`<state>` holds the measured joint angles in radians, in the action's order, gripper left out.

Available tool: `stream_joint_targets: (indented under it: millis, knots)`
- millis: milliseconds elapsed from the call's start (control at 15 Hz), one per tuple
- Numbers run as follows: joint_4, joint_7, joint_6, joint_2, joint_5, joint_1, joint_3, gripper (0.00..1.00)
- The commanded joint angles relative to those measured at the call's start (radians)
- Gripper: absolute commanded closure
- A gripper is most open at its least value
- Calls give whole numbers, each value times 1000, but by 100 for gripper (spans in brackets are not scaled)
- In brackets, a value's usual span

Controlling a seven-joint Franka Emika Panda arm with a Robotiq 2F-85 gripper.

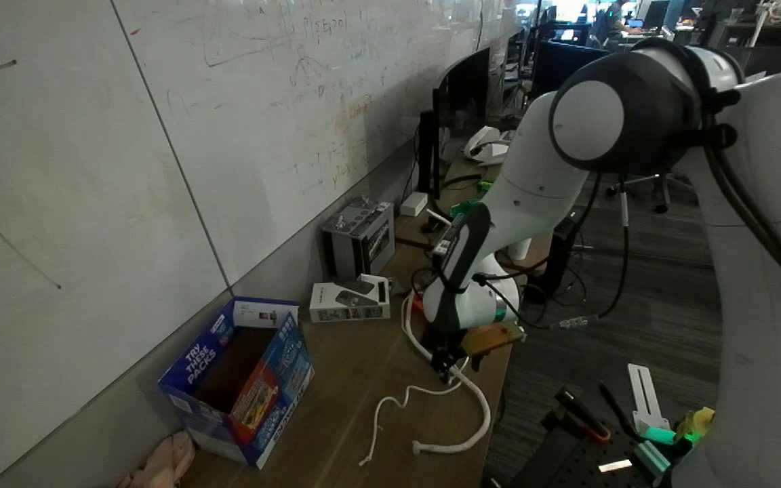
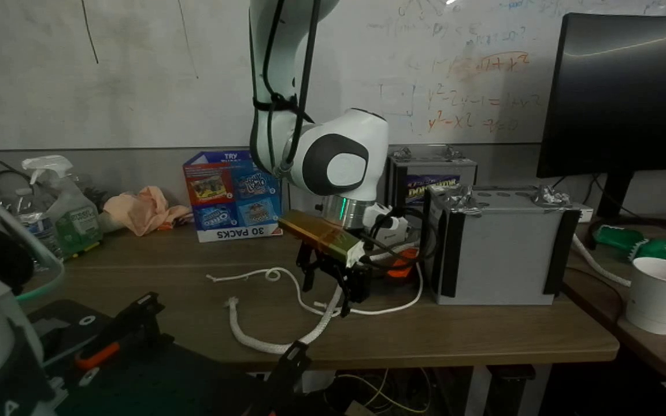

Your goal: Put the white rope inside the blue box

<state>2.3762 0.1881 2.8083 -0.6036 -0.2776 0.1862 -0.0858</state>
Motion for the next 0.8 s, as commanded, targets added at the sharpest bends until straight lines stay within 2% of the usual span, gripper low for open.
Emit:
stream_joint_targets:
  millis: [0, 200, 733]
  knots:
    - [-32, -47, 4, -30, 13, 11, -3, 0]
    - [-54, -71, 7, -48, 0, 20, -12, 0]
    - [-65, -151, 65, -73, 11, -11, 18, 0]
